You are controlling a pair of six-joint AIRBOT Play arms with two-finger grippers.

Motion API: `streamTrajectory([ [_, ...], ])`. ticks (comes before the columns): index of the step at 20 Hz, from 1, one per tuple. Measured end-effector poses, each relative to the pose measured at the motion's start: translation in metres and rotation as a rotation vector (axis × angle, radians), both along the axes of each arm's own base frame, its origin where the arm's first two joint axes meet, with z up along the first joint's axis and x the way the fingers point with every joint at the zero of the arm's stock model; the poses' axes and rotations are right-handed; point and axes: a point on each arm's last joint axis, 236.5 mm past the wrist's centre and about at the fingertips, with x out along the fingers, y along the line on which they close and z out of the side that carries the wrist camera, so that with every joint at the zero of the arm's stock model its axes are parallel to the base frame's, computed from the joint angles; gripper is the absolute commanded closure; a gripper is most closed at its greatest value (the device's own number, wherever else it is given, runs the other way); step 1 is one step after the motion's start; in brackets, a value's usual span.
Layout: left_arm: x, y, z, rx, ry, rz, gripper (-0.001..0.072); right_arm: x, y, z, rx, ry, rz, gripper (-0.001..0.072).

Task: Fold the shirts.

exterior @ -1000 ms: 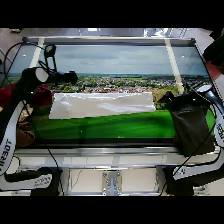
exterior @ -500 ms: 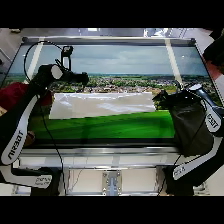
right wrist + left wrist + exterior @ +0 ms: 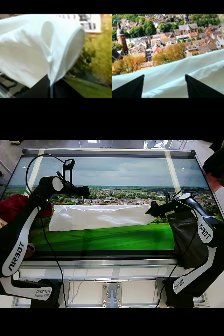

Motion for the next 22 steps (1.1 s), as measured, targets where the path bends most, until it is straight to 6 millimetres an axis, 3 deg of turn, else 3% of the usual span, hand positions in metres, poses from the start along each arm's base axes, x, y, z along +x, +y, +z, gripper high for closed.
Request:
streamTrajectory([
  [1,-0.004,0.0,-0.003,0.004,0.018,-0.005,0.0182,0.0,0.004,0.012,0.014,-0.02,0.015,0.0703],
  [3,-0.01,-0.001,-0.006,0.003,0.05,-0.012,0.0632,0.002,0.008,0.041,0.023,-0.074,0.043,0.0703],
  [4,-0.014,-0.004,-0.008,-0.008,0.069,-0.014,0.0695,0.003,0.009,0.057,0.021,-0.107,0.054,0.0703],
  [7,-0.026,-0.024,-0.018,-0.058,0.134,-0.038,0.0694,0.002,0.007,0.112,-0.006,-0.209,0.087,0.0703],
  [9,-0.037,-0.048,-0.029,-0.082,0.177,-0.085,0.0694,-0.004,0.003,0.146,-0.027,-0.251,0.11,0.0704],
  [15,-0.089,-0.15,-0.082,-0.094,0.275,-0.293,0.0694,-0.019,-0.013,0.223,-0.088,-0.335,0.136,0.0707],
  [19,-0.103,-0.208,-0.098,-0.155,0.239,-0.331,0.0694,-0.024,0.003,0.246,-0.097,-0.357,0.172,0.0706],
  [22,-0.105,-0.231,-0.108,-0.208,0.232,-0.315,0.0694,-0.026,0.025,0.245,-0.106,-0.359,0.22,0.0706],
])
